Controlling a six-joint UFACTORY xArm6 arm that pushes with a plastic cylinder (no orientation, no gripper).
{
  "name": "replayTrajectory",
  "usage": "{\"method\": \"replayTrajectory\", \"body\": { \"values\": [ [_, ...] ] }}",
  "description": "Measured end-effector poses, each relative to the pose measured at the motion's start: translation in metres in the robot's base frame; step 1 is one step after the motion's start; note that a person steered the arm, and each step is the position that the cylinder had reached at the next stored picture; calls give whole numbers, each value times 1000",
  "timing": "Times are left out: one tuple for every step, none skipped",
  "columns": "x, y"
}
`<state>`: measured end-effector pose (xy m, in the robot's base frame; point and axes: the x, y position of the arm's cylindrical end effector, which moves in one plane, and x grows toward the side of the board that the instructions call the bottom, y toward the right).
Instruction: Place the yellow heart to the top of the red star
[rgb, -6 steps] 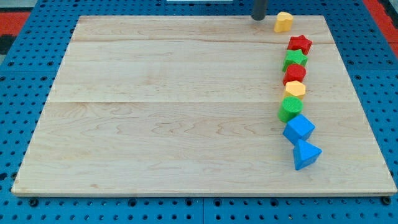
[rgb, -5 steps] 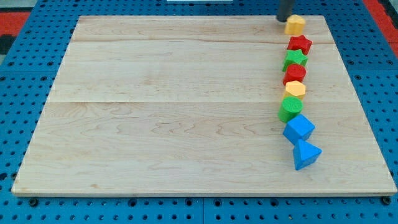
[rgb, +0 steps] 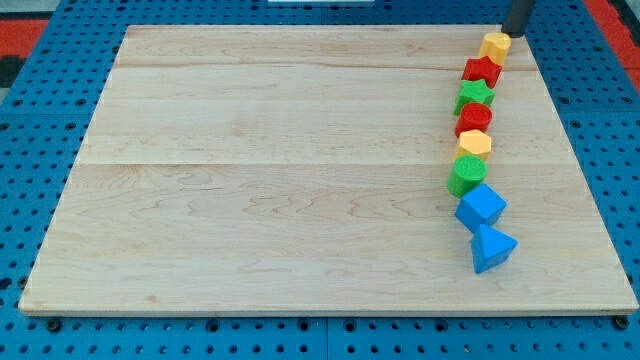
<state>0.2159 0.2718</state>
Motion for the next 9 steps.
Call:
{"method": "replayTrajectory", "body": {
  "values": [
    [18,-15],
    [25,-29],
    [9,1],
    [1,51],
    [2,72],
    [2,74],
    [4,73],
    [6,66],
    [16,42]
  ]
}}
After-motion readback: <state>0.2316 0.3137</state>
